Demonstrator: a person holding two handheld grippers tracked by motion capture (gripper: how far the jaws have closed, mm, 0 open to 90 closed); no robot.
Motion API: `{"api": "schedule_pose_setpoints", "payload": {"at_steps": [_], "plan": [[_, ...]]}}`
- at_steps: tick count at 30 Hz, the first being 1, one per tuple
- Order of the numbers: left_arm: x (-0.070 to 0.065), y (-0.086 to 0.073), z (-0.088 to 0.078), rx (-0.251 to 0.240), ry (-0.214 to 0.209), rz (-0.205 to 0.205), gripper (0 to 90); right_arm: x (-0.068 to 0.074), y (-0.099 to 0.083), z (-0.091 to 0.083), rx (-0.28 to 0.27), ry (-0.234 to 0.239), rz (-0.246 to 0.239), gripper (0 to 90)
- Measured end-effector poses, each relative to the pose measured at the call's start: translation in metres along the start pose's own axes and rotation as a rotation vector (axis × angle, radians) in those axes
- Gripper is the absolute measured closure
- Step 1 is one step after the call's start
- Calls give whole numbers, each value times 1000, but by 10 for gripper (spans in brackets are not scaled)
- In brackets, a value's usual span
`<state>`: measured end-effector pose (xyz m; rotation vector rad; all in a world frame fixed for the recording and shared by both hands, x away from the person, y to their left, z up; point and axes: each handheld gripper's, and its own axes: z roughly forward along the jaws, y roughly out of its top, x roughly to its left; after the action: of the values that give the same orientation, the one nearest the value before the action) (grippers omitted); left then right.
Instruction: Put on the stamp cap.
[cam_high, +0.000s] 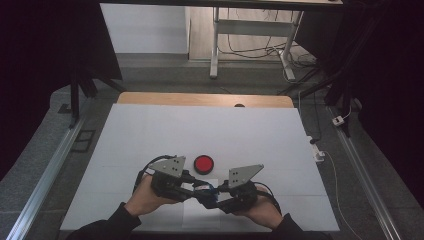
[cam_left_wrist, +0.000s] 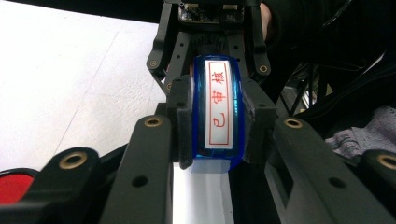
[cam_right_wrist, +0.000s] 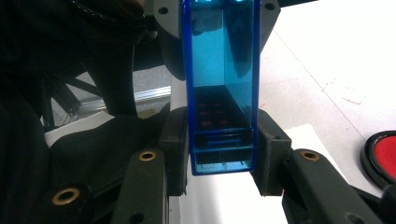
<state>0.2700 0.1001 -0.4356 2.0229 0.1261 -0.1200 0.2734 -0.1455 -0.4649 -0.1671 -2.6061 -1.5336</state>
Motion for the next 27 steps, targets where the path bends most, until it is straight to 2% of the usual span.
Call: {"api": "schedule_pose_setpoints", "payload": {"at_steps": [12,19,27], "plan": [[0,1,-8,-10,42,-12,698,2,-1,-1,20,-25,18,538],[0,1,-10,-6,65,-16,698,3,-1,-2,38,-68,21,445],[1,0,-14,0,102,-30,698,6,-1,-8,61,-158,37,319]]}}
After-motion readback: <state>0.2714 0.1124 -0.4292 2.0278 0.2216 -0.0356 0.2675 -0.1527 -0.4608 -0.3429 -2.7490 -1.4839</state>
